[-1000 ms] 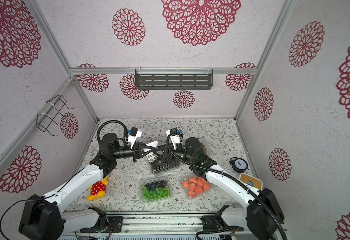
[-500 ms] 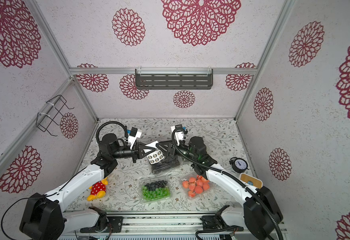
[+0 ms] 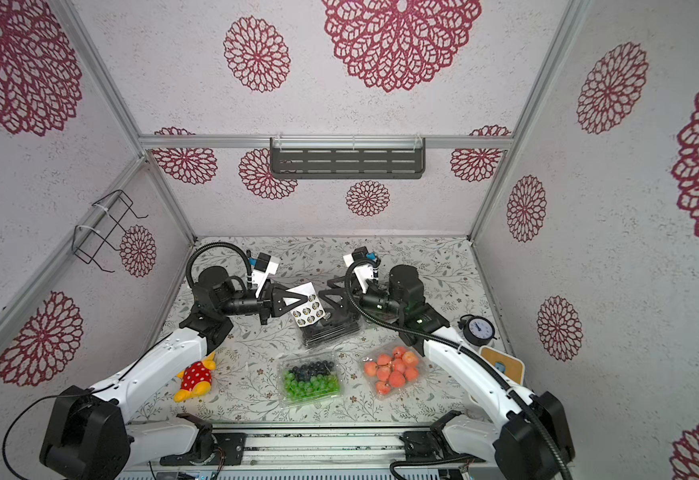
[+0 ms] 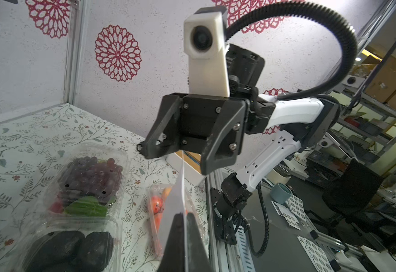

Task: Label fruit boxes
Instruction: Adjust the label sticker.

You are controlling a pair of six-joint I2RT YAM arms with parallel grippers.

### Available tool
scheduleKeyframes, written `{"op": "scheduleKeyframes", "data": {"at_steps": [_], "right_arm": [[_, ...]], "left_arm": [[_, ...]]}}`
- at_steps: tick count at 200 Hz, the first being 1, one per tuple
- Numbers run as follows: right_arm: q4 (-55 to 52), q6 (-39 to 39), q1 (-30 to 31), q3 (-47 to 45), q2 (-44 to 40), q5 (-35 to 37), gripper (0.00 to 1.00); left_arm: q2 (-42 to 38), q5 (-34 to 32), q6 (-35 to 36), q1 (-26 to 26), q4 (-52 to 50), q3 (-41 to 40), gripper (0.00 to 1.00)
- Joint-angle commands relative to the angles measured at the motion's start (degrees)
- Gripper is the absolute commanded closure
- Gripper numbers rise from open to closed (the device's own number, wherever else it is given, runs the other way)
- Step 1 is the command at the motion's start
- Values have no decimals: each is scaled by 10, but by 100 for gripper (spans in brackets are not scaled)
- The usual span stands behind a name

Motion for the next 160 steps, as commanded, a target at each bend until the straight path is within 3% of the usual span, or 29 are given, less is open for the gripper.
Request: {"op": "scheduleKeyframes", "data": {"at_steps": [1,28,50,109,118,135,148,160], "right_arm": [[56,-32,-3,-5,14,-87,45],[125,0,-3,0,44,-145,45],[204,53,-3,0,75,-195,51],[213,51,-3,-4,81,-206,95],[211,46,-3,-6,78,-206,100],[222,42,-3,-12,79,-216,100],[225,39,-3,-12,82,-219,100],[226,41,-3,-10,85,-223,100]], "left_arm": [[-6,22,-14,3,21,-6,100],[-5,22,-12,2,22,-9,100],[-1,22,-13,0,24,-7,100],[-2,14,4,1,-4,0,100],[-1,14,4,1,-4,0,100],[1,13,-5,1,3,-1,100],[0,15,-31,1,39,-7,81],[-5,17,-50,3,63,-12,75]]}}
